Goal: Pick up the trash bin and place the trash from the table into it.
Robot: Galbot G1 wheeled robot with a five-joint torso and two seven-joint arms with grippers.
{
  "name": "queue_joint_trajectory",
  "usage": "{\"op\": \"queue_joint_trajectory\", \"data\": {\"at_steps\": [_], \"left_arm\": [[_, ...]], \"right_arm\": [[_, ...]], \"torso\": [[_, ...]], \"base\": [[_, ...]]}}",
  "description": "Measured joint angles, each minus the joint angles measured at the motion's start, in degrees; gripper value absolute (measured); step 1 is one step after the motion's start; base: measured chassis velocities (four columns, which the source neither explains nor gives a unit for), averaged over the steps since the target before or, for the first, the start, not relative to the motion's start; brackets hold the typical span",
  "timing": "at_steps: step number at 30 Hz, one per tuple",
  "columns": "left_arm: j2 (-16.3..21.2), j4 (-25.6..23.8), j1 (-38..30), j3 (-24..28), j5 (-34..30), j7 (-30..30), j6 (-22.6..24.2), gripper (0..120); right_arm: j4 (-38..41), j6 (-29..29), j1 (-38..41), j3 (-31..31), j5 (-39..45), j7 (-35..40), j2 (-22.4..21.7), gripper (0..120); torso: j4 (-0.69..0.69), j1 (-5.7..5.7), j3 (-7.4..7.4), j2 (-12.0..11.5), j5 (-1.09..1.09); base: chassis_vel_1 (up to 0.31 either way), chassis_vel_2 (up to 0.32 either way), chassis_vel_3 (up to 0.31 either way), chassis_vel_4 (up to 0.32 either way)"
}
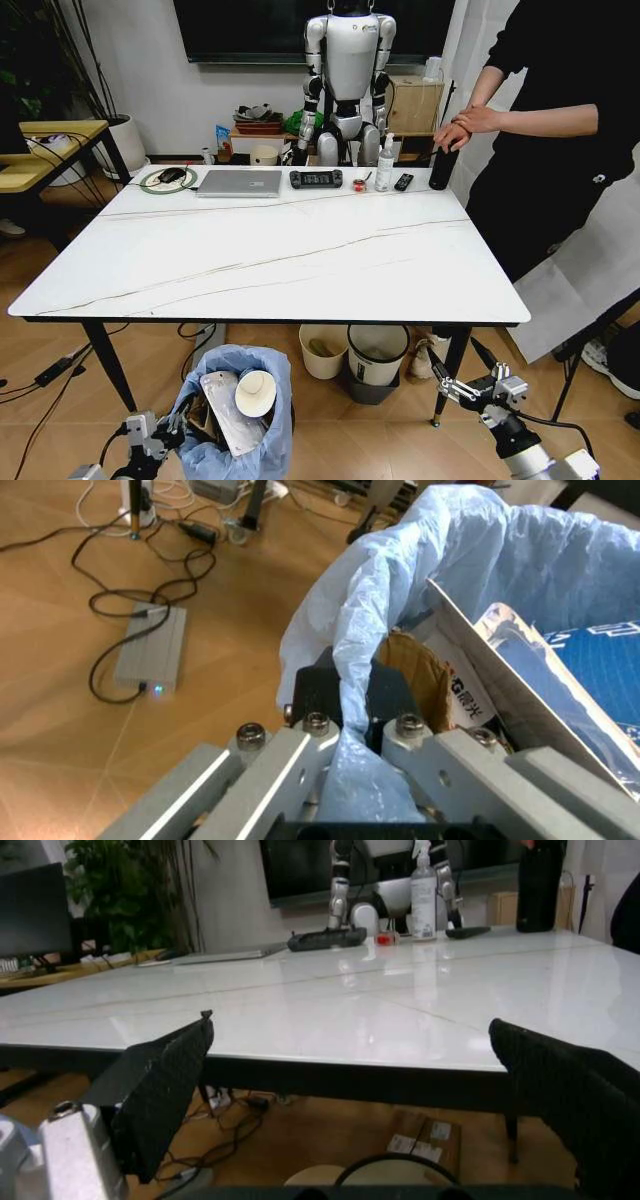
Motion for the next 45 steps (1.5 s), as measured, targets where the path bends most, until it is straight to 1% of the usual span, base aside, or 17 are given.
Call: {"op": "queue_joint_trajectory", "data": {"at_steps": [3, 8, 19, 21, 22, 23, 26, 27, 29, 30, 34, 35, 37, 38, 42, 44, 45], "left_arm": [[-1.1, 0.9, 0.0, -0.1, 0.3, 0.0, -0.3, 0], [-1.7, 1.9, -0.1, -0.4, 0.8, 0.1, -0.8, 0], [-1.4, 5.0, -1.5, -0.9, 1.2, 0.2, -1.0, 0], [-1.3, 6.4, -2.3, -0.9, 1.5, -0.1, -0.8, 0], [-1.2, 8.0, -3.3, -0.9, 1.9, -0.2, -0.7, 0], [-1.2, 8.0, -3.3, -0.9, 1.9, -0.2, -0.7, 0], [-0.4, 12.0, -5.3, -0.9, 2.1, -0.4, -0.2, 0], [-0.3, 12.3, -5.5, -0.9, 2.1, -0.4, -0.1, 0], [0.0, 15.4, -7.4, -0.8, 2.2, -0.5, 0.4, 0], [0.0, 15.4, -7.4, -0.8, 2.2, -0.5, 0.4, 0], [-0.1, 19.5, -10.2, -0.7, 2.7, -0.4, 0.7, 0], [-0.1, 20.4, -10.7, -0.7, 2.9, -0.4, 0.6, 0], [-0.2, 23.7, -12.5, -0.8, 3.7, -0.2, 0.3, 0], [-0.2, 23.7, -12.5, -0.8, 3.7, -0.2, 0.3, 0], [-0.4, 27.7, -14.5, -0.9, 4.3, 0.4, -0.6, 0], [-0.9, 30.7, -16.1, -1.2, 5.1, 0.8, -1.6, 0], [-0.9, 30.7, -16.1, -1.2, 5.1, 0.8, -1.6, 0]], "right_arm": [[0.0, 0.0, 0.0, 0.0, 0.0, 0.0, 0.0, 100], [0.0, 0.0, 0.0, 0.0, 0.0, 0.0, 0.0, 100], [0.0, 0.0, 0.0, 0.0, 0.0, 0.1, 0.0, 100], [0.0, 0.0, 0.0, 0.0, 0.0, 0.1, 0.0, 100], [0.0, 0.0, 0.0, 0.0, 0.0, 0.1, 0.0, 100], [0.0, 0.0, 0.0, 0.0, 0.0, 0.1, 0.0, 100], [0.0, 0.0, 0.0, 0.0, 0.0, 0.1, 0.0, 100], [0.0, 0.0, 0.0, 0.0, 0.0, 0.1, 0.0, 100], [0.0, 0.0, 0.0, 0.0, 0.0, 0.1, 0.0, 100], [0.0, 0.0, 0.0, 0.0, 0.0, 0.1, 0.0, 100], [0.0, 0.0, 0.0, 0.0, 0.0, 0.1, 0.0, 100], [0.0, 0.0, 0.0, -0.1, 0.0, 0.1, 0.0, 100], [0.0, 0.0, 0.0, -0.1, 0.0, 0.1, 0.0, 100], [0.0, 0.0, 0.0, -0.1, 0.0, 0.1, 0.0, 100], [0.0, 0.0, 0.0, 0.0, 0.0, 0.1, 0.0, 100], [0.0, 0.0, 0.0, -0.1, 0.0, 0.1, 0.0, 100], [0.0, 0.0, 0.0, -0.1, 0.0, 0.1, 0.0, 100]], "torso": [[0.00, -0.61, -0.83, -1.4, 0.00], [0.00, -1.28, -1.67, -2.9, -0.01], [0.00, -2.63, -3.39, -6.0, -0.01], [0.00, -2.88, -3.68, -6.6, 0.00], [0.00, -3.08, -3.94, -7.0, -0.01], [0.00, -3.08, -3.94, -7.0, -0.01], [0.00, -3.58, -4.58, -8.2, -0.01], [0.00, -3.64, -4.65, -8.3, -0.01], [0.00, -4.03, -5.14, -9.2, -0.01], [0.00, -4.03, -5.14, -9.2, -0.01], [-0.01, -4.53, -5.83, -10.4, -0.01], [-0.01, -4.62, -5.93, -10.6, -0.01], [0.00, -4.97, -6.36, -11.3, -0.01], [0.00, -4.97, -6.36, -11.3, -0.01], [0.00, -5.43, -6.99, -12.4, -0.01], [0.00, -5.78, -7.43, -13.2, -0.01], [0.00, -5.78, -7.43, -13.2, -0.01]], "base": [[0.000, 0.000, 0.000, 0.000], [0.000, 0.000, 0.000, 0.000], [0.000, 0.000, 0.000, 0.000], [0.000, 0.000, 0.000, 0.000], [0.000, 0.000, 0.000, 0.000], [0.000, 0.000, 0.000, 0.000], [0.000, 0.000, 0.000, 0.000], [0.000, 0.000, 0.000, 0.000], [0.000, 0.000, 0.000, 0.000], [0.000, 0.000, 0.000, 0.000], [0.000, 0.000, 0.000, 0.000], [0.000, 0.000, 0.000, 0.000], [0.000, 0.000, 0.000, 0.000], [0.000, 0.000, 0.000, 0.000], [0.000, 0.000, 0.000, 0.000], [0.000, 0.000, 0.000, 0.000], [0.000, 0.000, 0.000, 0.000]]}}
